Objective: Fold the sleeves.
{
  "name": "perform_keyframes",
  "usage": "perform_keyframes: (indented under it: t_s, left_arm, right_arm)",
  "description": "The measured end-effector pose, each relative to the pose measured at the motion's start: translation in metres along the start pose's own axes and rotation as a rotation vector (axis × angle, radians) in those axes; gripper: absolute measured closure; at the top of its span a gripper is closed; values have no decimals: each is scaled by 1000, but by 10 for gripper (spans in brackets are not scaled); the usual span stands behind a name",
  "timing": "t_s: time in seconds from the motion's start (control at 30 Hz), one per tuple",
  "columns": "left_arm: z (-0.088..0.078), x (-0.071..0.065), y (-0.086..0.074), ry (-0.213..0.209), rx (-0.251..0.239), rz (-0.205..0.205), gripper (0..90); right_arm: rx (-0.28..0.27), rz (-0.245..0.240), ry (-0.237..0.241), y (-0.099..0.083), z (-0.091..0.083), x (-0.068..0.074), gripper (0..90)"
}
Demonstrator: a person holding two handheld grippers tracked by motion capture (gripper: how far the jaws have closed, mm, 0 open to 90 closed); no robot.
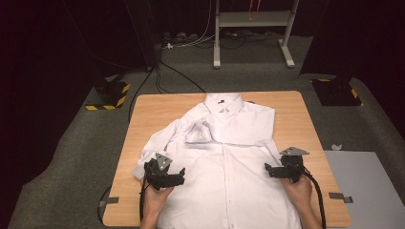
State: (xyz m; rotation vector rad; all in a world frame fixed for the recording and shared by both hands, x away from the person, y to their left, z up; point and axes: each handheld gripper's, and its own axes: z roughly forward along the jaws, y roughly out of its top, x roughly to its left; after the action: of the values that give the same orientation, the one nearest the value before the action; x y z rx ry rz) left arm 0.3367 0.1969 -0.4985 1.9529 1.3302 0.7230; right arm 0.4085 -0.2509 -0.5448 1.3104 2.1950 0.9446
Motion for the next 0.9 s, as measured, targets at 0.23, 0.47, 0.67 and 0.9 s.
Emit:
perform_keyframes:
  t_s: [0.23,0.47,0.67,0.9]
  left_arm:
    - [-7,11,-1,35,-3,-21,45]
    - [-11,18,-3,74,-8,-37,69]
    - [-7,26,-5,140,16,-52,83]
    - [2,37,-6,173,55,-69,122]
  right_arm:
    - [0,0,0,0,0,0,75]
    - [0,0,0,0,0,0,75]
    - [0,0,0,0,0,0,75]
    - [0,-1,0,0,0,0,75]
